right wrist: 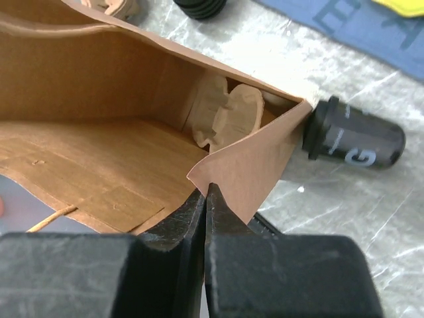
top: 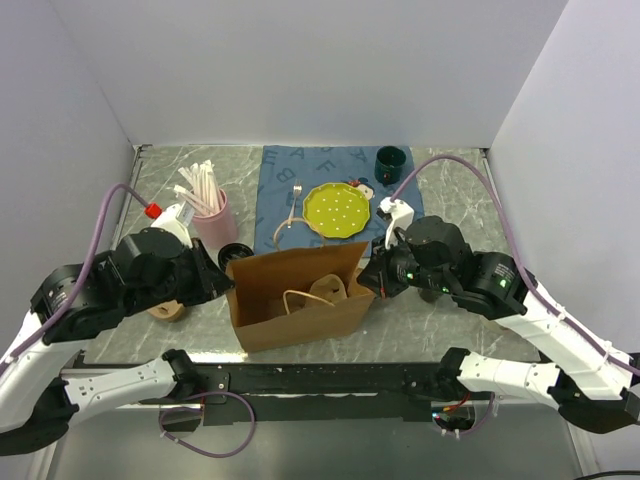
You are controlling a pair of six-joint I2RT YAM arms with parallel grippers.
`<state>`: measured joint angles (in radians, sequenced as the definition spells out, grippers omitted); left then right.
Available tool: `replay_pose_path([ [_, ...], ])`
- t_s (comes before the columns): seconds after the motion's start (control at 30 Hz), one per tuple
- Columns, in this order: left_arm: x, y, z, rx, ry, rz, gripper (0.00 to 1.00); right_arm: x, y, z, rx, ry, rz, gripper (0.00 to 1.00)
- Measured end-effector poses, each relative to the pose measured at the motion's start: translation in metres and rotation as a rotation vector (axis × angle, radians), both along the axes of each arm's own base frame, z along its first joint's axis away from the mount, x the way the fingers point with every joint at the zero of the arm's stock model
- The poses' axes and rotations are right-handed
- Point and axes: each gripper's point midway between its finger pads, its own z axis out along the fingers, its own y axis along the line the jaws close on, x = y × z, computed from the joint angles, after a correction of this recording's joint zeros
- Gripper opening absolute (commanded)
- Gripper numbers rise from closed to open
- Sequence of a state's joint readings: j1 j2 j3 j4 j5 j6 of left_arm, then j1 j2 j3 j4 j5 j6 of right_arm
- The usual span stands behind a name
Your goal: Pack the takeout coffee
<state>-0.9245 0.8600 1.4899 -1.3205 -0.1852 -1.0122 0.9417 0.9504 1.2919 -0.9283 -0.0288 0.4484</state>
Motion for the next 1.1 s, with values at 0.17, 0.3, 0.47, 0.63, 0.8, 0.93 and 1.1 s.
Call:
replay_pose_path([
  [0.17, 0.015, 0.003, 0.004, 0.051, -0.089, 0.005, 0.14, 0.006, 0.006, -0.005, 0.013, -0.046, 0.019, 0.18],
  [0.3, 0.023, 0.004, 0.012, 0.046, -0.147, 0.015, 0.30, 0.006, 0.011, -0.008, 0.033, -0.070, 0.050, 0.29],
  [0.47, 0.005, -0.001, -0.009, -0.026, -0.076, -0.020, 0.62, -0.010, 0.007, -0.024, 0.060, -0.063, 0.112, 0.31],
  [0.63, -0.021, 0.000, -0.016, -0.117, 0.010, -0.056, 0.85, -0.026, -0.006, -0.031, 0.071, -0.084, 0.163, 0.20],
  [0.8, -0.029, 0.020, 0.042, -0.233, -0.095, -0.027, 0.90, -0.036, -0.010, -0.035, 0.070, -0.078, 0.209, 0.15],
  [0.93, -0.030, 0.032, 0.070, -0.294, -0.164, 0.002, 0.90, -0.041, -0.013, -0.041, 0.071, -0.071, 0.218, 0.05],
  [1.1, -0.025, 0.030, 0.047, -0.243, -0.125, 0.022, 0.90, -0.047, -0.023, -0.056, 0.069, -0.072, 0.213, 0.00],
])
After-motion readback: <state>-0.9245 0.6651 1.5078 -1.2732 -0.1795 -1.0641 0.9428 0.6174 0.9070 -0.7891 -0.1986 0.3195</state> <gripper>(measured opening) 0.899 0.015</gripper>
